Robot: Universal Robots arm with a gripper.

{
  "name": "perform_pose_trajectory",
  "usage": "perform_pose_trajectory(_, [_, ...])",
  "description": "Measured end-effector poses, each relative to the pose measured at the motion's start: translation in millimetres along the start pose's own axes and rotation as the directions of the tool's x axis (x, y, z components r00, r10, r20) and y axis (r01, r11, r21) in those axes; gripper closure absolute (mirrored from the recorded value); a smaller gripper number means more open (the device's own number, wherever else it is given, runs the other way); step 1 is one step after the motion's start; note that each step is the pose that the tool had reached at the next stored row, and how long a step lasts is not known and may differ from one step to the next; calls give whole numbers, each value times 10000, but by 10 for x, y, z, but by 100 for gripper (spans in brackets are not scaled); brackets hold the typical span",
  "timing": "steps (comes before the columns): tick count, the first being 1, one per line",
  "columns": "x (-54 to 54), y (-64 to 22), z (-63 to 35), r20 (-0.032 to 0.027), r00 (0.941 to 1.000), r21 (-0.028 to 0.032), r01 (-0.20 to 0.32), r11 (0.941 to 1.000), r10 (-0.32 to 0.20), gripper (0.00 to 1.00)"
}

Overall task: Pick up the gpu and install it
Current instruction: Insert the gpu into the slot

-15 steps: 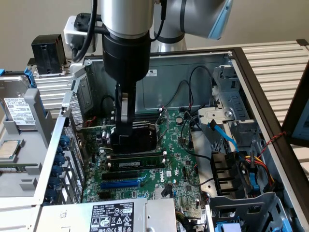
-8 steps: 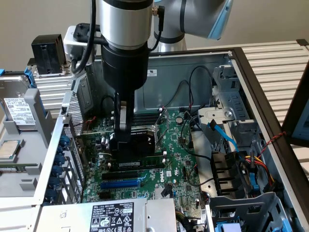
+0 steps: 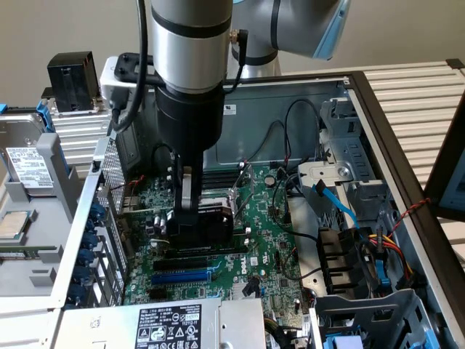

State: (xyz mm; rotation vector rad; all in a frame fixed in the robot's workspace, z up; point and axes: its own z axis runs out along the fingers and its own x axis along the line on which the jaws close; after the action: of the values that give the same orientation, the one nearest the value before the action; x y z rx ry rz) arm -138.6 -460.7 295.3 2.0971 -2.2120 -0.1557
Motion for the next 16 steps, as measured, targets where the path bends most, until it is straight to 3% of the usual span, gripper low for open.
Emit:
perform_pose_trajectory(10, [25, 43, 128, 29, 9999, -52, -109, 9999, 109, 73])
perform_pose_trajectory(16, [27, 39, 196, 136, 9998, -76, -144, 9999, 145, 73])
